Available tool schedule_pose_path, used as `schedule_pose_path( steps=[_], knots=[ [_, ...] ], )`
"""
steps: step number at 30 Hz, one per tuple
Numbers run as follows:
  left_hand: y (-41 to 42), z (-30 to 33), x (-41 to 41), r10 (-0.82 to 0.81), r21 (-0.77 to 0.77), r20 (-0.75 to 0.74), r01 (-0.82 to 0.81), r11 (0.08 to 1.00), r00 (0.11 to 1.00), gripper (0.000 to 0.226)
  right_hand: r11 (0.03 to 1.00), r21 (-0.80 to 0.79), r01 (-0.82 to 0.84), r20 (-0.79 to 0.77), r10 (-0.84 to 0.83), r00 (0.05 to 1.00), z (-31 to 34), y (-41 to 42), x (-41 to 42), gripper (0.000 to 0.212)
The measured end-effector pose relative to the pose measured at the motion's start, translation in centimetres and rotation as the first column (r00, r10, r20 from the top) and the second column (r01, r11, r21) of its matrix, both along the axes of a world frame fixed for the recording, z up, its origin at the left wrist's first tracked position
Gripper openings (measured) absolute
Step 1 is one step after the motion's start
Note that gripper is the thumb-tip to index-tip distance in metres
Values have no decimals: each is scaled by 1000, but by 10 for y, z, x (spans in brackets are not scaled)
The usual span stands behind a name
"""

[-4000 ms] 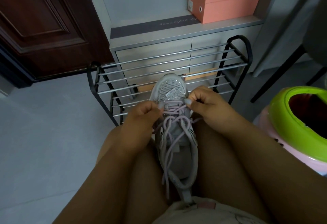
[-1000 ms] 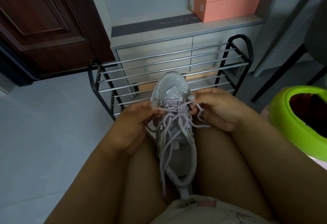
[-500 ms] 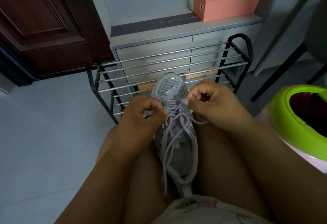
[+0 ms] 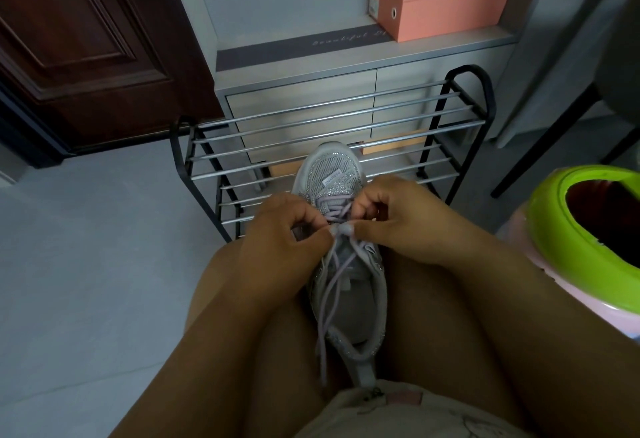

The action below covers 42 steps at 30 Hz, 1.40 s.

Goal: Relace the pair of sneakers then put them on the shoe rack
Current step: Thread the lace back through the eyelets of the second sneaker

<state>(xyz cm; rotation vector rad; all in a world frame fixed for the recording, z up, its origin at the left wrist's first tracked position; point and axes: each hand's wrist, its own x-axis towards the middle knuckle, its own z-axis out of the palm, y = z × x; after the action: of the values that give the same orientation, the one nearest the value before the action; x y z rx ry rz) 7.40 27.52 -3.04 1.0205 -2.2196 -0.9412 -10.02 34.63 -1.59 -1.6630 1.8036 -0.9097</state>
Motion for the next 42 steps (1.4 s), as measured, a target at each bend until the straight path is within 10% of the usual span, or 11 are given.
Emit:
schedule_pose_path(
  steps=[10,18,25,31,42],
  knots=[
    [3,4,2,35,159,-89,-20,987,995,13,997,73,36,537,-70,840,-3,6,-10,16],
    [7,7,2,-52,132,-56,59,990,997,20,993,-116,-32,-36,28,999,-2,-2,2,12],
    [1,1,3,-1,89,-34,4,996,999,22,997,-63,43,154,-33,988,-2,-1,-8,14],
    [3,1,2,-1,61,-62,5,998,998,24,997,-72,0,-120,-9,993,-6,-2,0,18],
    [2,-2,4,3,27,-74,-1,1000,997,28,993,-80,-88,-127,77,989,-4,-1,0,20]
  ],
)
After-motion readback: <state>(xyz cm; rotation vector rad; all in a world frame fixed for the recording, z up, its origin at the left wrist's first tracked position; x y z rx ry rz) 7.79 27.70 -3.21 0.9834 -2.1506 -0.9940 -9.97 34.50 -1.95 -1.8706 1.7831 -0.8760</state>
